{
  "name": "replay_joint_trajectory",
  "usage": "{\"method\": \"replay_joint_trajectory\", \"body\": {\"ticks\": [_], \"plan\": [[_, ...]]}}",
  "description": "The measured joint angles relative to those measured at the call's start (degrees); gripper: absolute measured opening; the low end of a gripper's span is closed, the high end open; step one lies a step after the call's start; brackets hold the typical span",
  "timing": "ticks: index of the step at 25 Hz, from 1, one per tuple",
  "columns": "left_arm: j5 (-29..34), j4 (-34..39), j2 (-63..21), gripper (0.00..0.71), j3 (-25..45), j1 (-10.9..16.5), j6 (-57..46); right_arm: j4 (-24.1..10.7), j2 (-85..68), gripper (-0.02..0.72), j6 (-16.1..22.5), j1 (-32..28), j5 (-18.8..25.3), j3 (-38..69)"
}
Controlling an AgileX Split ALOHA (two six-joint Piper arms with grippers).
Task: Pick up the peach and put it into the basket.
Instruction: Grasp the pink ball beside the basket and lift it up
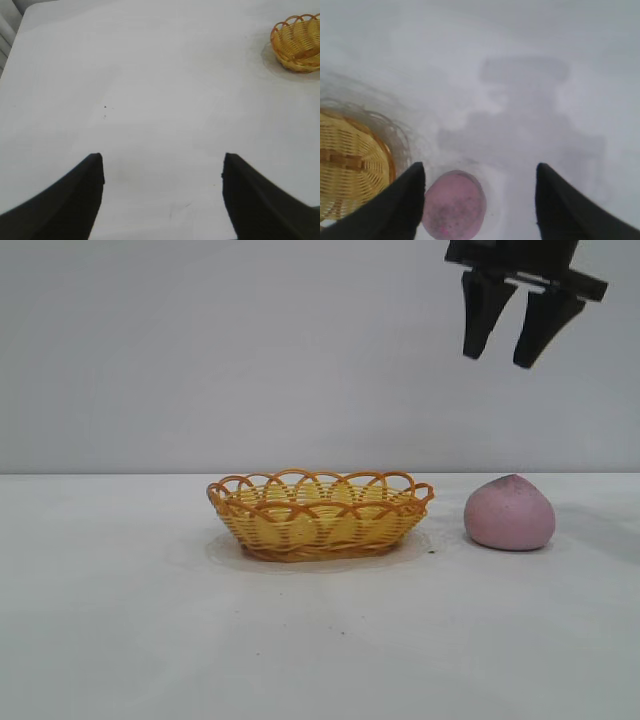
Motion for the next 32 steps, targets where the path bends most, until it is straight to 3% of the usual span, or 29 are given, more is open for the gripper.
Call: {"method": "replay_joint_trajectory", "body": {"ticks": [5, 6, 8, 17, 28, 32], "plan": [[0.0, 0.12, 0.0, 0.442, 0.0, 0.0, -0.08, -2.63, -5.01, 0.395, 3.26, 2.38, 0.24, 1.34], [0.0, 0.12, 0.0, 0.442, 0.0, 0.0, -0.08, -3.28, -6.21, 0.354, 4.09, 3.13, 0.24, 2.55], [0.0, 0.12, 0.0, 0.442, 0.0, 0.0, -0.08, -3.83, -9.11, 0.373, 5.48, 4.49, 0.24, 6.45], [0.0, 0.12, 0.0, 0.442, 0.0, 0.0, -0.08, -4.27, -12.89, 0.373, 6.47, 6.84, 0.24, 21.19], [0.0, 0.12, 0.0, 0.442, 0.0, 0.0, -0.08, -4.27, -2.99, 0.373, 6.56, 6.84, -0.55, 22.27], [0.0, 0.12, 0.0, 0.442, 0.0, 0.0, -0.08, -4.78, -0.48, 0.373, 6.56, 6.84, -2.68, 22.27]]}}
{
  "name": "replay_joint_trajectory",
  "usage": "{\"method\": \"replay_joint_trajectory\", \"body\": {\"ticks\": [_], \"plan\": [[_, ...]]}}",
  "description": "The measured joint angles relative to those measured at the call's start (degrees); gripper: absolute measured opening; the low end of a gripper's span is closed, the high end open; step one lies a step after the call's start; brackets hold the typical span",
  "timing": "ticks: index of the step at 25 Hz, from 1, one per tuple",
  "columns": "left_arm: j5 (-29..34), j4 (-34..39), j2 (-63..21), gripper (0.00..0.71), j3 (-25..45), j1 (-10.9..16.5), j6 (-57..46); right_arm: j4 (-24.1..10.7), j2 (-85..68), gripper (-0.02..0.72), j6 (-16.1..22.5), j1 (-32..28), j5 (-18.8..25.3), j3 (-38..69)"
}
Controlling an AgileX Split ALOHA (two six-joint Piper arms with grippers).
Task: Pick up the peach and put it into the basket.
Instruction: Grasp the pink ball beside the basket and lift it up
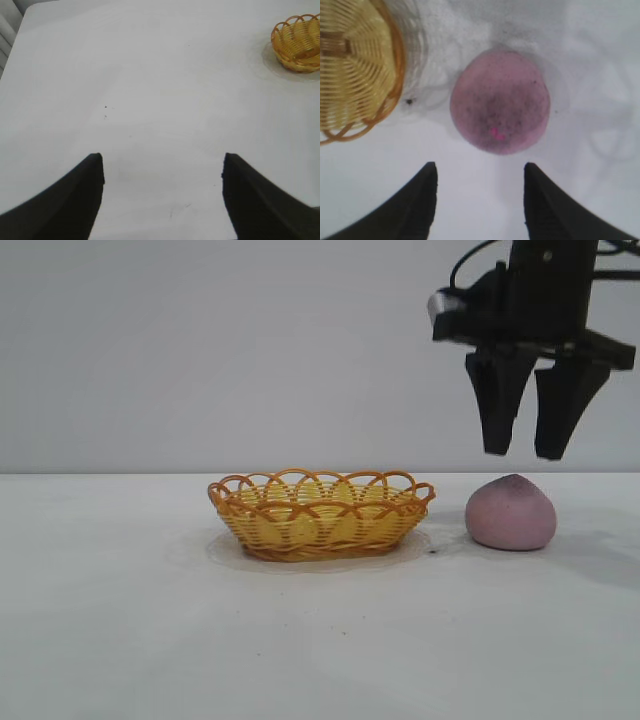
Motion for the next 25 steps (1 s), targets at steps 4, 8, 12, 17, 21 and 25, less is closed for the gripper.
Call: {"method": "replay_joint_trajectory", "body": {"ticks": [4, 8, 12, 17, 21, 25], "plan": [[0.0, 0.0, 0.0, 0.442, 0.0, 0.0, 0.0, -1.08, 1.48, 0.373, 0.0, 0.0, -2.5, 0.0], [0.0, 0.0, 0.0, 0.442, 0.0, 0.0, 0.0, -1.69, 2.68, 0.329, 0.0, 0.0, -4.13, -0.2], [0.0, 0.0, 0.0, 0.442, 0.0, 0.0, 0.0, -1.93, 4.05, 0.229, 0.0, 0.0, -4.46, -1.32], [0.0, 0.0, 0.0, 0.442, 0.0, 0.0, 0.0, -2.17, 4.3, 0.07, -0.24, 0.0, -3.73, -1.55], [0.0, 0.0, 0.0, 0.442, 0.0, 0.0, 0.0, -4.23, 4.3, 0.0, -0.33, 0.0, -1.83, -3.55], [0.0, 0.0, 0.0, 0.442, 0.0, 0.0, 0.0, -5.53, 4.3, 0.0, -0.36, 0.0, 1.46, -9.7]]}}
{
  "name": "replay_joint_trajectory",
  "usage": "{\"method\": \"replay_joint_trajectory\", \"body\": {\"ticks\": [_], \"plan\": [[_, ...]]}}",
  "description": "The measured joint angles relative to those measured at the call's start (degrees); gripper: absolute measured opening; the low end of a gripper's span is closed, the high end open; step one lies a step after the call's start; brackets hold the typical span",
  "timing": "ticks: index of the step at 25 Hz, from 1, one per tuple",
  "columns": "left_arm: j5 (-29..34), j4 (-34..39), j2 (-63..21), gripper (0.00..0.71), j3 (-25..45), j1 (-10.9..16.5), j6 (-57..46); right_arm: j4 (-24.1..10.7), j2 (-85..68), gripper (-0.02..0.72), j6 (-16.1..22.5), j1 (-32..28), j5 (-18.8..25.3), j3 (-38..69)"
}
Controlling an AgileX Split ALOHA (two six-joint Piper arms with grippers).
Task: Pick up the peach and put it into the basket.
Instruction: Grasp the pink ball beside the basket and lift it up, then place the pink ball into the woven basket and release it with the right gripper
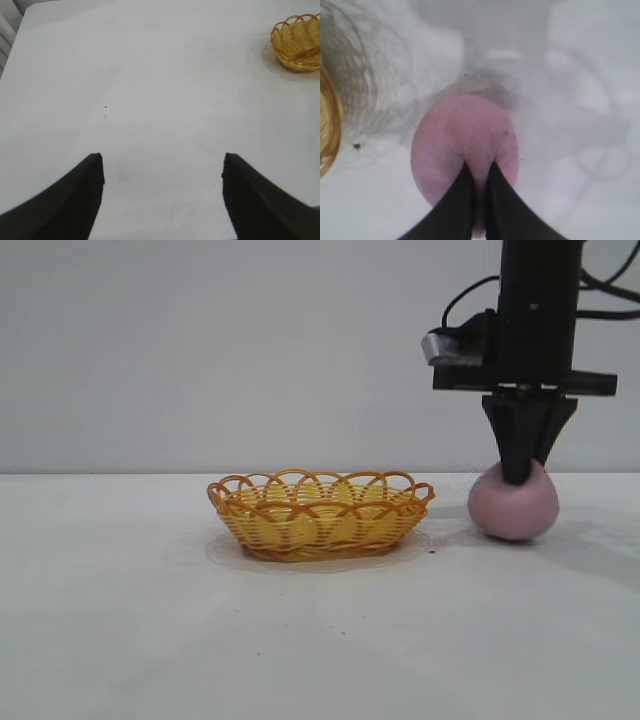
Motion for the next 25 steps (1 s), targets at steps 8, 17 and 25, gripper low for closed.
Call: {"method": "replay_joint_trajectory", "body": {"ticks": [8, 17, 25], "plan": [[0.0, 0.0, 0.0, 0.442, 0.0, 0.0, 0.0, 2.52, -2.94, 0.0, 0.0, 2.62, 0.75, -10.8], [0.0, 0.0, 0.0, 0.442, 0.0, 0.0, 0.0, 3.64, -2.98, 0.0, 0.0, 13.82, 1.43, -9.22], [0.0, 0.0, 0.0, 0.442, 0.0, 0.0, 0.0, 4.44, 3.27, 0.0, 0.0, 16.9, 1.32, -9.13]]}}
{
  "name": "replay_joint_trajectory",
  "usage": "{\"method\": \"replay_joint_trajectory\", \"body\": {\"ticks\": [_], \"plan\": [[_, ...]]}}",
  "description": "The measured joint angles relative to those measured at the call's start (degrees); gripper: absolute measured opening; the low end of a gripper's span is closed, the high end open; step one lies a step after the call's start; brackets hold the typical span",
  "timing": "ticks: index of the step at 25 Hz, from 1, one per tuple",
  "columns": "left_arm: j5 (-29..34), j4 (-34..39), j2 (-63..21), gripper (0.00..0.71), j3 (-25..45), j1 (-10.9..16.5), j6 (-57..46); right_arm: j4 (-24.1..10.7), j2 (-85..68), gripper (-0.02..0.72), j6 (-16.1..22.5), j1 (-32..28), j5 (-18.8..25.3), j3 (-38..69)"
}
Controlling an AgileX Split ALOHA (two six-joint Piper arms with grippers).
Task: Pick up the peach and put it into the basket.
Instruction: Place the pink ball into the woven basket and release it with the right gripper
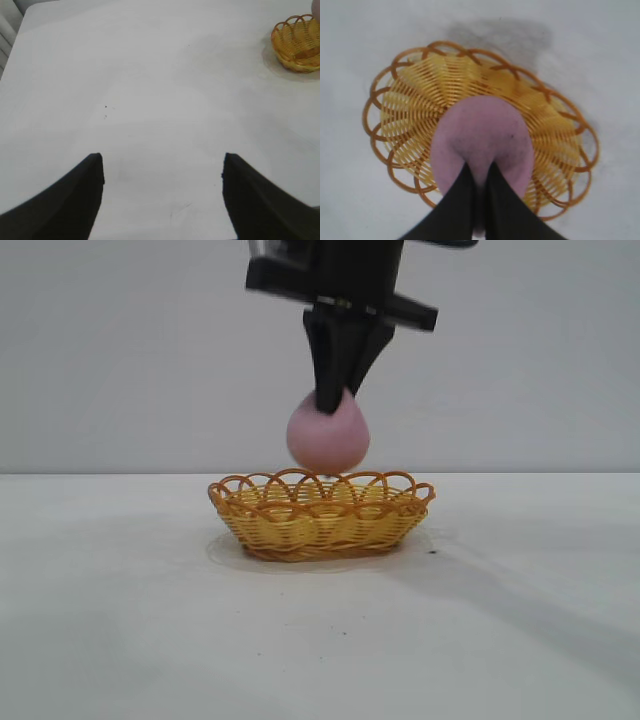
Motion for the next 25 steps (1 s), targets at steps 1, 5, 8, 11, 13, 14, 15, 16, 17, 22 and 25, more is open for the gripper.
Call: {"method": "replay_joint_trajectory", "body": {"ticks": [1, 5, 8, 11, 13, 14, 15, 16, 17, 22, 25], "plan": [[0.0, 0.0, 0.0, 0.442, 0.0, 0.0, 0.0, -0.27, 0.84, 0.0, 0.0, 0.02, 0.0, 0.0], [0.0, 0.0, 0.0, 0.442, 0.0, 0.0, 0.0, -0.85, 2.37, 0.126, 0.0, 0.12, -0.24, 0.04], [0.0, 0.0, 0.0, 0.442, 0.0, 0.0, 0.0, -1.07, 2.46, 0.277, 0.0, 0.12, -0.33, 0.14], [0.0, 0.0, 0.0, 0.442, 0.0, 0.0, 0.0, -1.07, 2.46, 0.434, 0.0, 0.12, -0.33, 0.14], [0.0, 0.0, 0.0, 0.442, 0.0, 0.0, 0.0, -1.2, 2.06, 0.506, 0.0, 0.12, -0.33, 0.14], [0.0, 0.0, 0.0, 0.442, 0.0, 0.0, 0.0, -1.87, 1.55, 0.499, 0.0, 0.12, -0.33, 0.14], [0.0, 0.0, 0.0, 0.442, 0.0, 0.0, 0.0, -2.78, 0.87, 0.499, 0.0, 0.12, -0.33, 0.14], [0.0, 0.0, 0.0, 0.442, 0.0, 0.0, 0.0, -4.24, 0.04, 0.499, 0.0, 0.12, -0.33, 0.14], [0.0, 0.0, 0.0, 0.442, 0.0, 0.0, 0.0, -5.82, -0.6, 0.499, 0.0, 0.12, -0.33, 0.14], [0.0, 0.0, 0.0, 0.442, 0.0, 0.0, 0.0, -9.17, -3.33, 0.524, 0.0, -3.29, -0.33, 0.14], [0.0, 0.0, 0.0, 0.442, 0.0, 0.0, 0.0, -9.34, -3.79, 0.524, 0.0, -7.45, -0.33, 0.14]]}}
